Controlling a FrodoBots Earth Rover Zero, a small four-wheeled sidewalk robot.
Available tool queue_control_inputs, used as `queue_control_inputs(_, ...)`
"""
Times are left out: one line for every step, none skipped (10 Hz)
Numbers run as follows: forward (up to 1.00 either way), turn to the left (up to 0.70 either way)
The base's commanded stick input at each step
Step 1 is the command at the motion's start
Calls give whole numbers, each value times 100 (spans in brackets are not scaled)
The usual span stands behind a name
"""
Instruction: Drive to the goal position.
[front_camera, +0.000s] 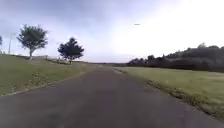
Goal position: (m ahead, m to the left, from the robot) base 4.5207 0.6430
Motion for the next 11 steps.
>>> queue_control_inputs(100, 0)
queue_control_inputs(100, 0)
queue_control_inputs(100, 0)
queue_control_inputs(100, 0)
queue_control_inputs(100, 0)
queue_control_inputs(100, 0)
queue_control_inputs(100, 0)
queue_control_inputs(100, 0)
queue_control_inputs(100, 0)
queue_control_inputs(100, 0)
queue_control_inputs(100, 0)
